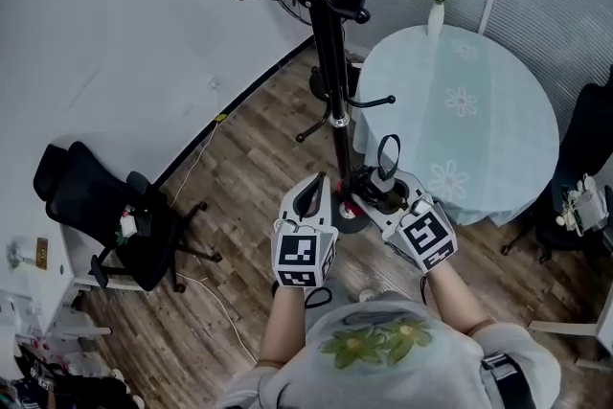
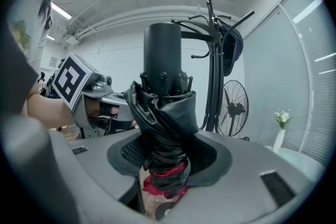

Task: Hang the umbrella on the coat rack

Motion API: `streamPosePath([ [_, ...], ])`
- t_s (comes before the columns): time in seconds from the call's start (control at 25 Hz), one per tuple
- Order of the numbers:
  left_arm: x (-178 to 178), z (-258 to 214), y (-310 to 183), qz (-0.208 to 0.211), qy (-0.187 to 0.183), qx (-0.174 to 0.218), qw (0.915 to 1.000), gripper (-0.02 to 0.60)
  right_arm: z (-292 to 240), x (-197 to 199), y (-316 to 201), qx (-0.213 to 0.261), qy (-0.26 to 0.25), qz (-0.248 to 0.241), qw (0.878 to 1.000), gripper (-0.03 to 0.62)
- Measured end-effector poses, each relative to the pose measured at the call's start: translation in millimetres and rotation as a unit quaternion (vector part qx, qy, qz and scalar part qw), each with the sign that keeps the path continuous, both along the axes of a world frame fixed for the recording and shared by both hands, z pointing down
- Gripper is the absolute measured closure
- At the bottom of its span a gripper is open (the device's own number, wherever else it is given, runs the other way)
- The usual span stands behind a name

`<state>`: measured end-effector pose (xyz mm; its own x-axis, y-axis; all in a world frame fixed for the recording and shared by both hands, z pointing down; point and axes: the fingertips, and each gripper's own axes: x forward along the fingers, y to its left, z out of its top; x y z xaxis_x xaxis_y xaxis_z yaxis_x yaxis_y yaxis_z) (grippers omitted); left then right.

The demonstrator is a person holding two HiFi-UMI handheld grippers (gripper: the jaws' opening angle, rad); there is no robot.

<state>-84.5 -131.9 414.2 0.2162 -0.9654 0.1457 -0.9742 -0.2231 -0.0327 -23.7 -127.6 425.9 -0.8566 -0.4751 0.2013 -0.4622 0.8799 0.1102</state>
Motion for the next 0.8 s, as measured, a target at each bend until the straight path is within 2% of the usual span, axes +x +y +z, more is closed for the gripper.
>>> streamPosePath([
  [0.44,-49.9,-1.1,-41.7,0.043,-0.001,-0.006,0.9991,0.580,-1.1,-49.5,-32.1,-0.004,0.001,0.040,0.999,0.388],
  [0.8,-69.0,9.8,-60.4,0.077,-0.002,-0.015,0.9969,0.580,11.0,-59.1,-52.6,-0.022,0.004,0.080,0.997,0.388],
])
